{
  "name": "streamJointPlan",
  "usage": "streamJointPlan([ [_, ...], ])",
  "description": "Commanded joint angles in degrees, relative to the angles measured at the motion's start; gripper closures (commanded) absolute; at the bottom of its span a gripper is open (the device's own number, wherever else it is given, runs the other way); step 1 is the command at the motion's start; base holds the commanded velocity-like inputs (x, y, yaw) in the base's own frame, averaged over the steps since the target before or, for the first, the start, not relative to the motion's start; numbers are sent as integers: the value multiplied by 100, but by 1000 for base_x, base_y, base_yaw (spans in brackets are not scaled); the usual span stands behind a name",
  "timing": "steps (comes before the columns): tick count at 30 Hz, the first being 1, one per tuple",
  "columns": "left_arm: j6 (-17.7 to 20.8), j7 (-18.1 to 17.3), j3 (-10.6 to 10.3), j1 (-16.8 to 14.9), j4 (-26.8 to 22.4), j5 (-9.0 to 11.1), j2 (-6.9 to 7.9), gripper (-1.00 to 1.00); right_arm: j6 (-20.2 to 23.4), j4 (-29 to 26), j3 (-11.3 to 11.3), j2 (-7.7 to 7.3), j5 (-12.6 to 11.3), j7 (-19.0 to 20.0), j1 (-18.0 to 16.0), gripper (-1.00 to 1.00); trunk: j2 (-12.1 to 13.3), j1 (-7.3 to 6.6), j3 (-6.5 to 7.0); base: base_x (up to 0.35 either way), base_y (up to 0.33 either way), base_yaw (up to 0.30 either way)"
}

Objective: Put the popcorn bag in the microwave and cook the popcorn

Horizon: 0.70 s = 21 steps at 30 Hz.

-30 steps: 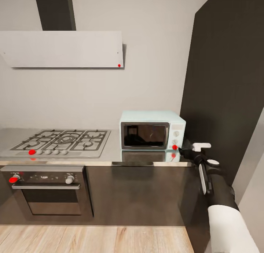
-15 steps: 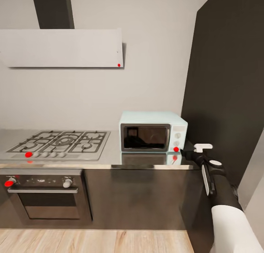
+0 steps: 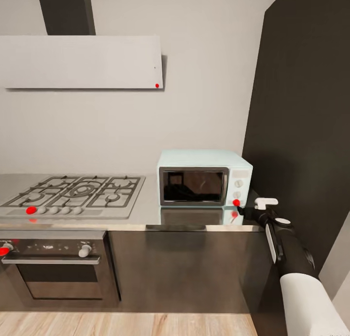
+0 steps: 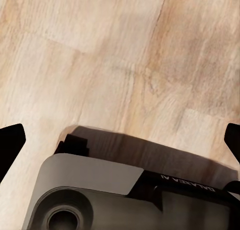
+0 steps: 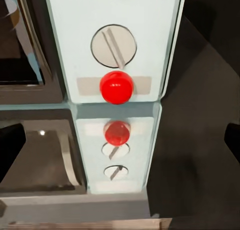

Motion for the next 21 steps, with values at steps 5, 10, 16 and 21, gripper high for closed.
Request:
streamJointPlan([
  [5, -20, -24, -49, -5, 9, 59, 1, -100, 22, 11, -15, -17, 70, 53, -5, 100, -4, 0, -7, 1, 0, 0],
  [10, -20, -23, -49, -5, 9, 59, -7, -100, 34, -32, -15, -10, 86, 38, -5, 100, -4, 0, -7, 0, 0, 0],
  [16, -20, -21, -49, -5, 9, 59, -14, -100, 53, -35, -15, 6, 79, 27, -5, 100, -4, 0, -7, 7, 0, 0],
  [21, -20, -24, -49, -5, 9, 59, -7, -100, 26, 10, -10, 33, 57, -18, -5, 100, -4, 0, -7, 130, 0, 0],
])
